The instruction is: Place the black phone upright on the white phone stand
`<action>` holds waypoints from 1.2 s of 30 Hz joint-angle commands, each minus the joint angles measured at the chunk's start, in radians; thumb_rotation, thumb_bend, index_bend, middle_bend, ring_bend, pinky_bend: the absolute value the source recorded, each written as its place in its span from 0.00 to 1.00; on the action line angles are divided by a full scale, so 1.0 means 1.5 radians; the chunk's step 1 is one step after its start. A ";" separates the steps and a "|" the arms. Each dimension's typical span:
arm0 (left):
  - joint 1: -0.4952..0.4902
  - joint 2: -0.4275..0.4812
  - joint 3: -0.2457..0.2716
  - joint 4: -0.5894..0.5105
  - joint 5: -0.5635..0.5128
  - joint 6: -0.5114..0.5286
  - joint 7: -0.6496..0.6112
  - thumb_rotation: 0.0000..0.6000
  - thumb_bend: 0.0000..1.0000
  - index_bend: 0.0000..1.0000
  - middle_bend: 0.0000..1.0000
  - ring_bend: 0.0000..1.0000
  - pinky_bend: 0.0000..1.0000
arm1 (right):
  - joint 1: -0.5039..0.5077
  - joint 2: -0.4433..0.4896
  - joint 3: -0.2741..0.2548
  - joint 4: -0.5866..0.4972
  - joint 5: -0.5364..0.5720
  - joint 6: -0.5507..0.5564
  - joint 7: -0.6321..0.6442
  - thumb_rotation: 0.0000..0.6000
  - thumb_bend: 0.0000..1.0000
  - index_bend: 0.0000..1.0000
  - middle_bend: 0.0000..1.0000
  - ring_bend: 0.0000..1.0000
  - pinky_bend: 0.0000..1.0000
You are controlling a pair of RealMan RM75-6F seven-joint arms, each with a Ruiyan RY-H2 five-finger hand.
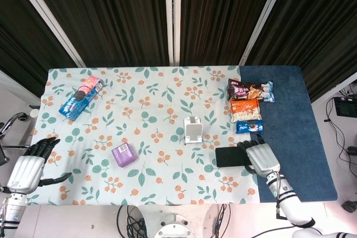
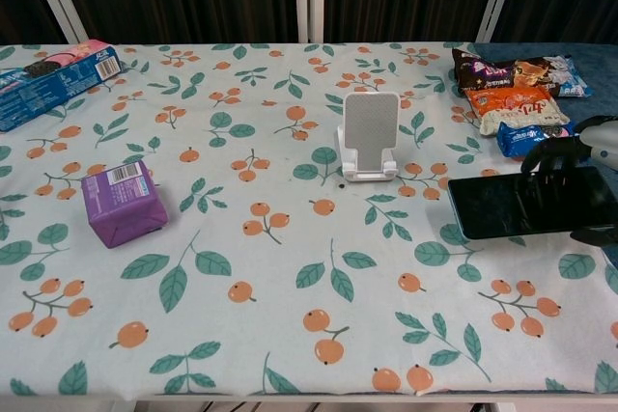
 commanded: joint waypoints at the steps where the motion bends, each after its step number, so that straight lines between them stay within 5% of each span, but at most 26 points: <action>1: 0.000 0.001 -0.001 0.000 0.000 0.000 -0.001 0.30 0.00 0.11 0.10 0.10 0.21 | -0.004 0.026 0.017 -0.024 -0.048 0.041 0.017 1.00 0.36 0.67 0.48 0.45 0.05; 6: -0.002 0.000 -0.003 0.001 -0.001 -0.002 -0.005 0.29 0.00 0.11 0.10 0.10 0.21 | 0.016 0.057 0.057 -0.033 -0.141 0.101 -0.028 1.00 0.36 0.68 0.48 0.45 0.03; 15: -0.003 -0.002 -0.004 0.000 -0.002 -0.002 -0.002 0.30 0.00 0.11 0.10 0.10 0.21 | 0.120 0.064 0.095 0.101 -0.354 0.094 -0.210 1.00 0.33 0.60 0.44 0.45 0.00; 21: -0.004 -0.001 -0.003 0.001 -0.004 -0.005 -0.003 0.30 0.00 0.11 0.10 0.10 0.21 | 0.214 0.081 0.080 0.213 -0.482 0.017 -0.242 1.00 0.33 0.57 0.43 0.45 0.00; 36: -0.002 -0.005 -0.008 0.007 -0.013 -0.003 -0.004 0.30 0.00 0.11 0.10 0.10 0.21 | 0.371 0.116 0.032 0.282 -0.647 -0.085 -0.186 1.00 0.33 0.55 0.41 0.45 0.00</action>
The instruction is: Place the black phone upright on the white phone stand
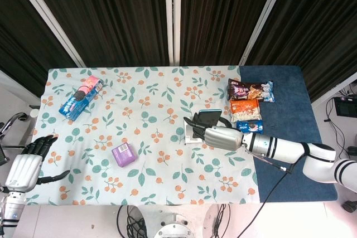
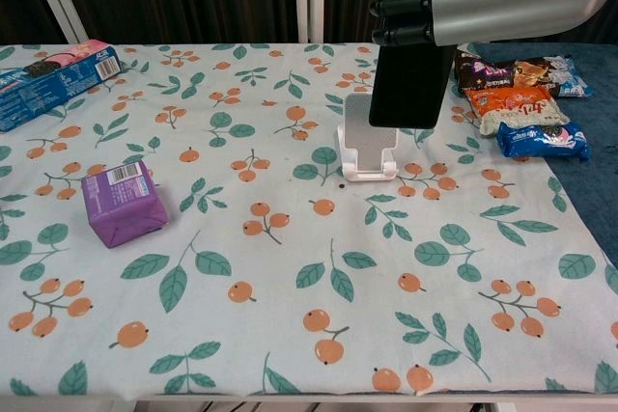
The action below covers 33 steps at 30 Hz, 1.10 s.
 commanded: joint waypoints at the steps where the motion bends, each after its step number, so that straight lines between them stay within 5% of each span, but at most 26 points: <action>1: 0.000 -0.001 0.000 0.002 0.000 0.000 -0.001 0.30 0.00 0.11 0.10 0.10 0.21 | 0.014 -0.003 -0.002 0.012 0.000 -0.032 -0.005 1.00 0.33 0.53 0.41 0.45 0.00; 33: 0.015 0.001 0.004 0.031 0.001 0.015 -0.039 0.30 0.00 0.11 0.10 0.10 0.21 | 0.041 -0.116 -0.012 0.060 0.051 -0.082 -0.029 1.00 0.33 0.52 0.38 0.45 0.00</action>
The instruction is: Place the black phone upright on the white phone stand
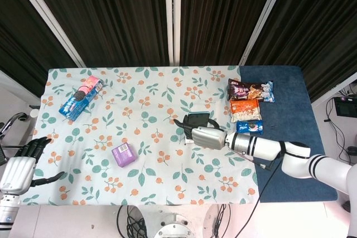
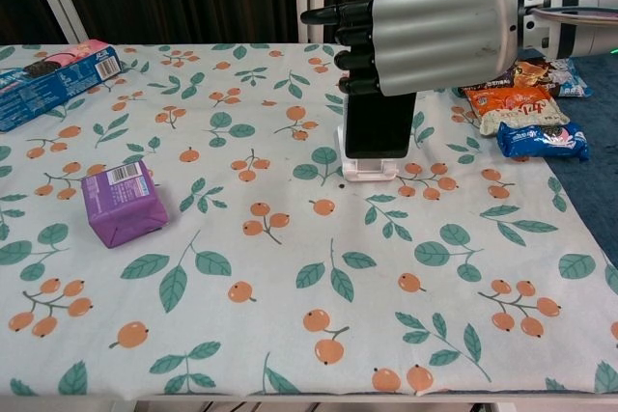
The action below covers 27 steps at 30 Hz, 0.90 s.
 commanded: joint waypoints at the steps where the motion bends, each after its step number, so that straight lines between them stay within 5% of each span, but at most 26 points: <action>1: 0.000 0.000 -0.001 0.001 0.000 0.000 -0.002 0.30 0.00 0.11 0.10 0.10 0.21 | 0.002 -0.006 -0.003 0.003 0.002 -0.002 -0.002 1.00 0.33 0.52 0.38 0.45 0.00; 27: 0.007 0.000 0.000 0.013 0.000 0.005 -0.016 0.30 0.00 0.11 0.10 0.10 0.21 | 0.004 -0.034 -0.019 0.020 0.028 -0.003 -0.006 1.00 0.33 0.50 0.37 0.43 0.00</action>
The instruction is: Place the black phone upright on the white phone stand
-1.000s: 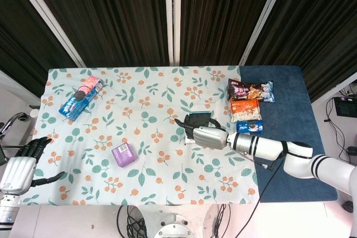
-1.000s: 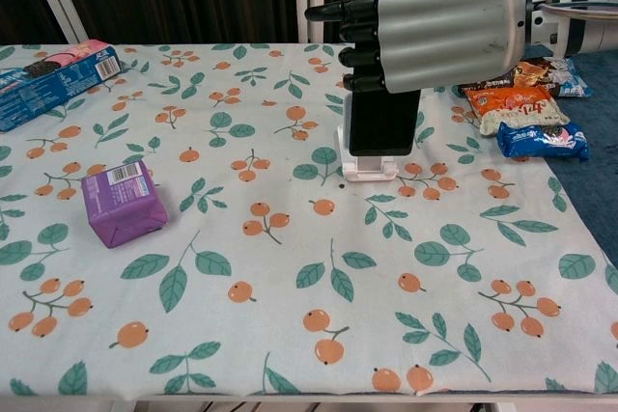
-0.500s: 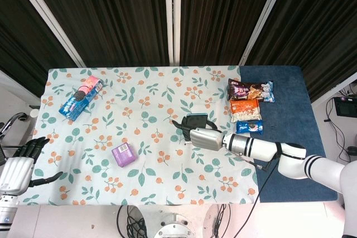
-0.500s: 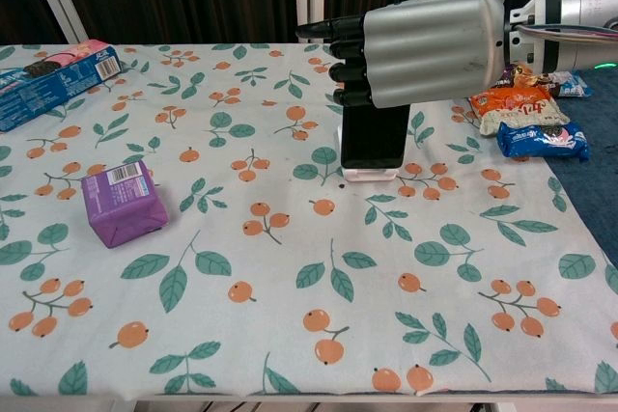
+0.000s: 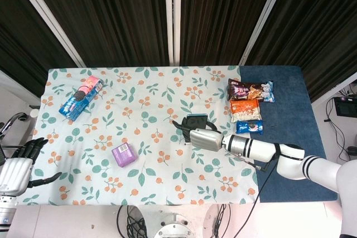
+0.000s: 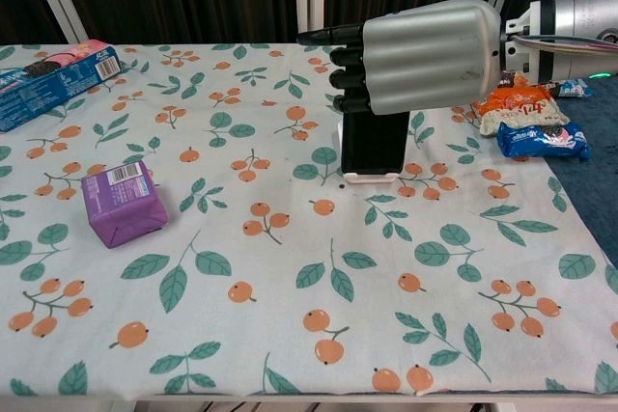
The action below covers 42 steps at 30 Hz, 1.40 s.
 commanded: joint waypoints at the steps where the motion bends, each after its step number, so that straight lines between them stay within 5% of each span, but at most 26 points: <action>1: 0.000 0.000 0.000 0.000 0.000 -0.001 0.000 0.30 0.00 0.11 0.10 0.10 0.21 | 0.000 -0.001 -0.001 0.002 0.002 0.001 0.000 1.00 0.33 0.50 0.37 0.43 0.00; 4: 0.000 0.000 -0.001 0.000 0.000 -0.001 0.000 0.30 0.00 0.11 0.10 0.10 0.21 | 0.001 -0.002 -0.002 0.003 0.004 -0.001 -0.002 1.00 0.33 0.46 0.36 0.41 0.00; 12: 0.001 0.000 -0.001 0.002 -0.002 -0.001 -0.002 0.30 0.00 0.11 0.10 0.10 0.21 | -0.002 0.000 0.003 -0.008 0.026 -0.022 -0.023 1.00 0.31 0.11 0.20 0.16 0.00; 16: 0.001 0.000 -0.001 0.003 -0.002 -0.001 -0.003 0.30 0.00 0.11 0.10 0.10 0.21 | -0.005 0.002 0.008 -0.015 0.040 -0.032 -0.032 1.00 0.30 0.01 0.13 0.10 0.00; 22: 0.002 0.000 -0.001 0.004 -0.002 -0.001 -0.003 0.30 0.00 0.11 0.10 0.10 0.21 | -0.008 0.004 0.011 -0.025 0.052 -0.039 -0.048 1.00 0.27 0.00 0.03 0.01 0.00; 32: 0.002 -0.001 -0.001 0.003 -0.001 -0.001 -0.003 0.30 0.00 0.11 0.10 0.10 0.21 | -0.030 0.044 0.019 -0.064 0.063 -0.006 -0.069 1.00 0.22 0.00 0.00 0.00 0.00; 36: 0.003 -0.001 -0.002 0.004 -0.002 0.000 -0.004 0.30 0.00 0.11 0.10 0.10 0.21 | -0.073 0.094 0.027 -0.125 0.071 0.069 -0.075 1.00 0.22 0.00 0.00 0.00 0.00; 42: 0.004 -0.002 -0.004 0.004 -0.002 0.005 -0.004 0.30 0.00 0.11 0.10 0.10 0.21 | -0.227 0.170 0.036 -0.241 0.131 0.307 0.010 1.00 0.20 0.00 0.00 0.00 0.00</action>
